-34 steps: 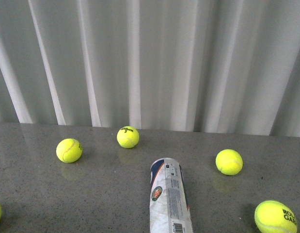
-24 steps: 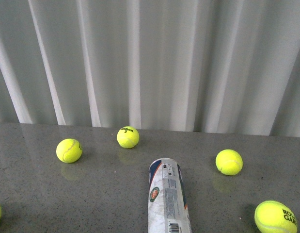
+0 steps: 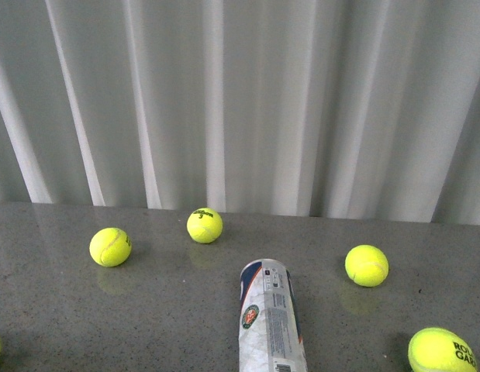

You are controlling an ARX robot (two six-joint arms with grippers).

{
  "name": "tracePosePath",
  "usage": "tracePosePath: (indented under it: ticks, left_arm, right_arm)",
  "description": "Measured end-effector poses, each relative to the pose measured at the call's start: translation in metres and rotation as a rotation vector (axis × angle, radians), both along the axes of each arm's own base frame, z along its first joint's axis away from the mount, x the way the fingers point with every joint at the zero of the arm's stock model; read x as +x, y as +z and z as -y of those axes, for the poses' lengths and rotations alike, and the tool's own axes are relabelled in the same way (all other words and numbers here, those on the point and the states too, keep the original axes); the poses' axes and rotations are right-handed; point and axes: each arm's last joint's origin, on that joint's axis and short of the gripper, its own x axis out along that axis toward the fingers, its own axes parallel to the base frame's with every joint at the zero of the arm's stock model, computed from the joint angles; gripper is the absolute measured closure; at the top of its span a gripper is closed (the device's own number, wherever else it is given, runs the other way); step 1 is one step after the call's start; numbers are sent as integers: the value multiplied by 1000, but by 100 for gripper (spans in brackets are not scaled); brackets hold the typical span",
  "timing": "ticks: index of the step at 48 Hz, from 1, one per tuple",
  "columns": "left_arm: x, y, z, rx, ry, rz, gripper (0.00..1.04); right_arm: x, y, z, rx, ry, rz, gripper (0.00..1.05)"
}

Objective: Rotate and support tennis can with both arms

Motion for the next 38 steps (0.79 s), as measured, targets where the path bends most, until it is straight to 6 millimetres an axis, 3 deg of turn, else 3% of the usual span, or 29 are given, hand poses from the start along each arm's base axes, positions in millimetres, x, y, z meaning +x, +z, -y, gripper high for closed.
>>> tracePosePath:
  ticks: [4,7,10,16,22,32,38]
  left_arm:
    - [0,0,0,0,0,0,7]
    - [0,0,0,0,0,0,7]
    - [0,0,0,0,0,0,7]
    - [0,0,0,0,1,0,7]
    - [0,0,0,0,0,0,7]
    - [0,0,0,0,0,0,7]
    - [0,0,0,0,0,0,7]
  right_arm:
    - [0,0,0,0,0,0,7]
    - [0,4,-3,-55,47,-203,7]
    - [10,24,-9,-77,107,-320,7]
    - [60,93,-12,-11,59,-170,7]
    - [111,117,-20,92,66,-212,7]
    - [197,101,-51,270,125,-492,7]
    - [247,68,-96,340,203,-732,7]
